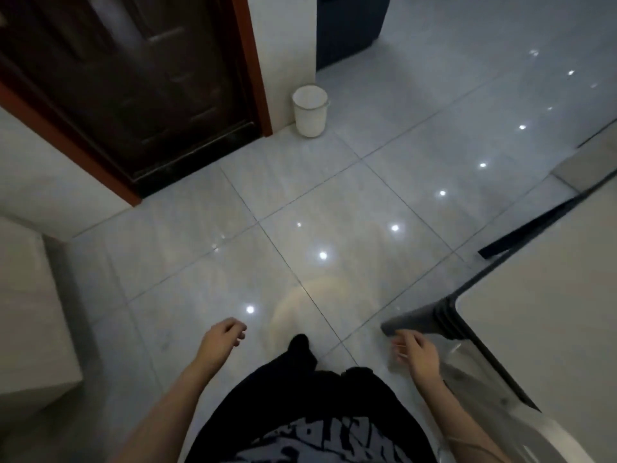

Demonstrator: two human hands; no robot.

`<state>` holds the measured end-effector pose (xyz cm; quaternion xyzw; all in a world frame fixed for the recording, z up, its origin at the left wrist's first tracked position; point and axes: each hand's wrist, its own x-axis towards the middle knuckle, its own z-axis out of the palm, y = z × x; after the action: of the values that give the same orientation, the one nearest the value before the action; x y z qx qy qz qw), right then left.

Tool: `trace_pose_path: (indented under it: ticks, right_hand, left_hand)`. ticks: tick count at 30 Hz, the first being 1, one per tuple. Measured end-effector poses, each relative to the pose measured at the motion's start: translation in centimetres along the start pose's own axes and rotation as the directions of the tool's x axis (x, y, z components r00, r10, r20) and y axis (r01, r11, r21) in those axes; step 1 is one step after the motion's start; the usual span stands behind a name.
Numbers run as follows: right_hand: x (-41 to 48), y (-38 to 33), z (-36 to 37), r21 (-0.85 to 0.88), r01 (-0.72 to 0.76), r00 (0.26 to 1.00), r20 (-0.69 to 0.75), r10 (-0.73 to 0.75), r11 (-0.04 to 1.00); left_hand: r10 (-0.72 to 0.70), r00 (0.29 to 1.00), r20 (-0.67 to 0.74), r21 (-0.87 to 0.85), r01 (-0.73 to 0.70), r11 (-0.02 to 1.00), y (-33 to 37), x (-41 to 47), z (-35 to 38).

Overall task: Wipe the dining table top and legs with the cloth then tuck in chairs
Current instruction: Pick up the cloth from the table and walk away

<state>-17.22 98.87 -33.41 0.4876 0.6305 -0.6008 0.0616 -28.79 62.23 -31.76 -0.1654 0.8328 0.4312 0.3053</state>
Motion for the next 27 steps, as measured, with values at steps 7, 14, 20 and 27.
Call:
trace_pose_path:
  ticks: [7, 14, 20, 27]
  right_hand:
    - [2.7, -2.2, -0.2, 0.059, -0.054, 0.983, -0.174, 0.064, 0.997]
    - [11.4, -5.8, -0.7, 0.185, -0.144, 0.954, -0.234, 0.186, 0.972]
    - [21.3, -16.1, -2.1, 0.219, -0.092, 0.964, -0.225, 0.142, 0.971]
    - [30.4, -29.1, -4.8, 0.279, 0.052, 0.975, -0.222, 0.012, 0.959]
  left_hand:
    - [0.115, 0.974, 0.197, 0.115, -0.139, 0.984, 11.4, 9.4, 1.1]
    - [0.139, 0.950, 0.281, 0.168, -0.191, 0.967, 21.6, 17.6, 5.9]
    - [0.107, 0.965, 0.241, 0.158, -0.148, 0.976, 30.0, 23.2, 7.4]
    - [0.099, 0.979, 0.179, 0.124, -0.122, 0.985, 39.3, 29.4, 9.5]
